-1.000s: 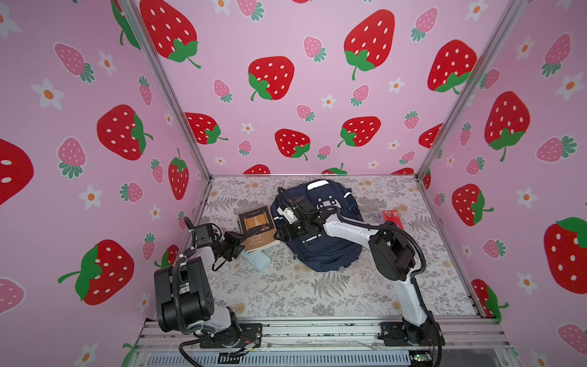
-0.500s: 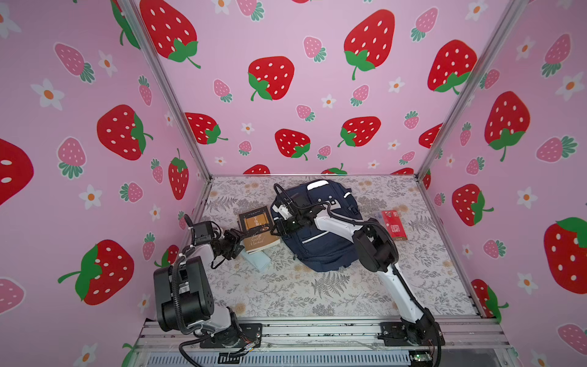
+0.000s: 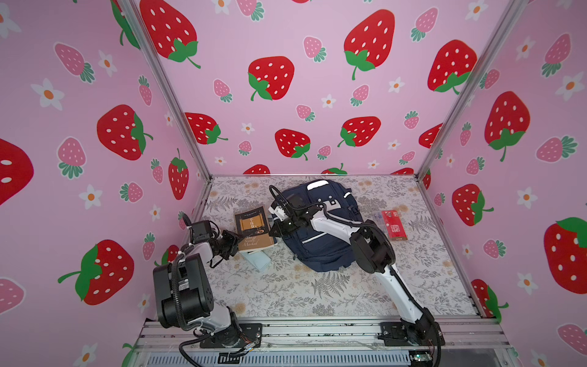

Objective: Pack the student bag
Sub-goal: 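Grasp the brown 'The Scroll Marked' book with both grippers and lift it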

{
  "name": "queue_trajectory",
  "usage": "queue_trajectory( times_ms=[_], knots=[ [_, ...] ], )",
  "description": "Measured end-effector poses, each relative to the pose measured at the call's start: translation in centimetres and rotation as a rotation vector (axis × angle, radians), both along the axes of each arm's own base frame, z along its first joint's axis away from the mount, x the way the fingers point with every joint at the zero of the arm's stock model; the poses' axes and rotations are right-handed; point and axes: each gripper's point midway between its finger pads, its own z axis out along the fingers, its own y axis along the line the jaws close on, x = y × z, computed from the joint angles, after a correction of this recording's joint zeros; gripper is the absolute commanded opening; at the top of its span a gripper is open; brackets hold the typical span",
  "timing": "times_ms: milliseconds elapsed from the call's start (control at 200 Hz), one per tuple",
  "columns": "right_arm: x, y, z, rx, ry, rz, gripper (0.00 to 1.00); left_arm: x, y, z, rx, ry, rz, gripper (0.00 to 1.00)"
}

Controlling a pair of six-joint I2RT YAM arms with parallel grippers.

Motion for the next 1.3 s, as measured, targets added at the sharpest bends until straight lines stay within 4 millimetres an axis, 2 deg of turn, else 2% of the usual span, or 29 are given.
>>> queue_trajectory(
  times_ms=[60,195,245,255,310,385,460,555,660,755,845,920,995,1085,1141,1216,1301],
  knots=[
    [0.1,0.0,0.0,-0.001,-0.002,-0.004,0.18,0.1,-0.2,0.7,0.000,-0.027,-0.014,0.17],
    [0.1,0.2,0.3,0.003,-0.007,-0.008,0.18,0.2,-0.5,2.2,0.012,-0.074,-0.030,0.07],
    [-0.1,0.3,0.2,-0.002,-0.007,-0.007,0.20,0.1,-0.5,2.4,0.014,-0.075,-0.028,0.07],
    [-0.1,0.3,0.1,-0.004,-0.007,-0.008,0.20,0.1,-0.5,2.4,0.014,-0.074,-0.028,0.03],
    [-0.3,0.3,0.0,-0.013,-0.011,-0.008,0.29,0.0,-0.5,2.7,0.015,-0.075,-0.025,0.00],
    [-0.6,0.1,0.2,-0.034,-0.027,-0.013,0.47,-0.1,-0.6,3.3,0.018,-0.089,-0.024,0.00],
    [-0.7,-0.4,1.3,-0.054,-0.059,-0.028,0.57,-0.3,-0.7,4.3,0.021,-0.106,-0.022,0.00],
    [-0.9,-1.7,4.5,-0.054,-0.114,-0.050,0.63,-0.2,-1.2,6.5,0.040,-0.136,-0.038,0.00],
    [-1.1,-3.6,10.2,0.011,-0.175,-0.089,0.69,0.4,-2.6,10.3,0.117,-0.191,-0.109,0.00],
    [-1.0,-5.7,15.2,0.114,-0.220,-0.133,0.73,0.8,-5.5,14.9,0.230,-0.269,-0.230,0.00],
    [-1.2,-7.6,17.8,0.206,-0.235,-0.167,0.77,0.5,-8.4,18.5,0.324,-0.346,-0.341,0.00],
    [-1.5,-9.0,17.8,0.257,-0.222,-0.184,0.80,-0.2,-10.7,20.9,0.372,-0.410,-0.423,0.00],
    [-2.5,-10.3,16.4,0.284,-0.182,-0.192,0.83,-1.4,-12.8,22.5,0.378,-0.465,-0.496,0.00],
    [-4.1,-11.5,14.4,0.299,-0.141,-0.181,0.90,-2.7,-14.2,23.2,0.376,-0.498,-0.553,0.00],
    [-4.9,-12.1,13.8,0.315,-0.121,-0.179,0.91,-3.4,-14.7,23.3,0.367,-0.503,-0.581,0.00],
    [-5.5,-12.5,14.1,0.355,-0.110,-0.180,0.92,-4.2,-15.3,23.6,0.339,-0.513,-0.612,0.00],
    [-5.8,-12.8,15.7,0.439,-0.106,-0.181,0.92,-5.0,-15.8,24.6,0.307,-0.545,-0.632,0.00]
  ],
)
